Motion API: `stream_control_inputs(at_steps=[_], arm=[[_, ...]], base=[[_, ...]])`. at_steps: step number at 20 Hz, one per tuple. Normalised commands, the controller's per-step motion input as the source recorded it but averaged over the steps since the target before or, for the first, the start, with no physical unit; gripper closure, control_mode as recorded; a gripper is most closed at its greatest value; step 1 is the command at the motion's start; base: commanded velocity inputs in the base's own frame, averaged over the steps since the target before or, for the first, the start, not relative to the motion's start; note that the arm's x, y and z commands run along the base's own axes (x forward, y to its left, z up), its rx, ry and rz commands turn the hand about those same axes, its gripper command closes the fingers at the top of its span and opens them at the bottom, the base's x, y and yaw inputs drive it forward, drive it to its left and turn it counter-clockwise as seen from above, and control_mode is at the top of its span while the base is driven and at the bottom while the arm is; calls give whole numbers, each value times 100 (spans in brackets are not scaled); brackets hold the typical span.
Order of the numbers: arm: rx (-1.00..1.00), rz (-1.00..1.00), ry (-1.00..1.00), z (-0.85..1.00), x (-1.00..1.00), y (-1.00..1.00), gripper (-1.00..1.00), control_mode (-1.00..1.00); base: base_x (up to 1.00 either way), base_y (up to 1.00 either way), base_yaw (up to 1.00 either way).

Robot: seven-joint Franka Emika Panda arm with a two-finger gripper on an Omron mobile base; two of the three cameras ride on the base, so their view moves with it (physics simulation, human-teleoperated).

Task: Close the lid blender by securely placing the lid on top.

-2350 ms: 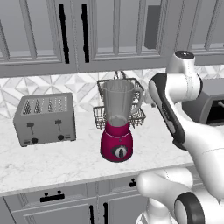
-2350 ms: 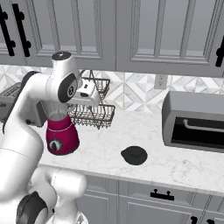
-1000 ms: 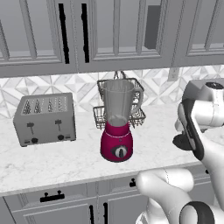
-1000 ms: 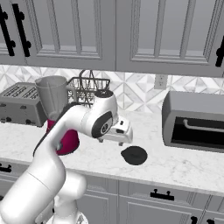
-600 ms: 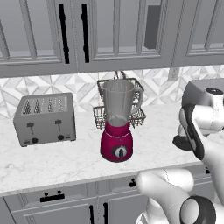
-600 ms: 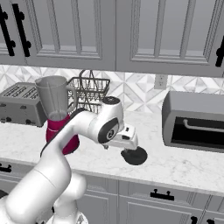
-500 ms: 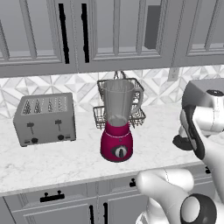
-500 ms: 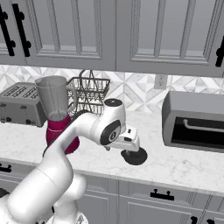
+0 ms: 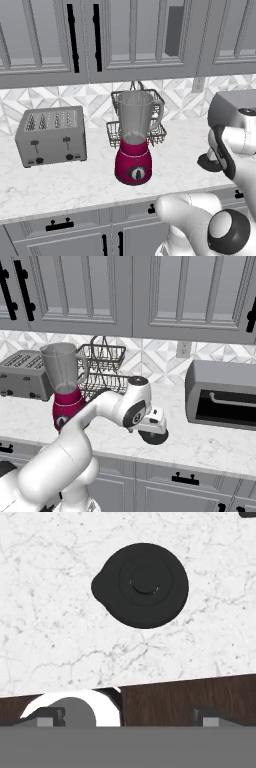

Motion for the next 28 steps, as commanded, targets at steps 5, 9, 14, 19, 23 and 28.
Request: stream_control_inputs(at_steps=[5,9,14,19,23,28], arm=[[0,0,0,-15,15,-7,-100,-100],[1,0,0,-15,19,-8,-100,-100],[2,0,0,-13,24,-9,-100,-100],[3,0,0,-13,26,-11,-100,-100],[2,0,0,-14,26,-10,-100,-100],[1,0,0,-16,25,-8,-100,-100]], base=[[0,0,0],[0,0,0],[0,0,0],[0,0,0],[0,0,0],[0,0,0]])
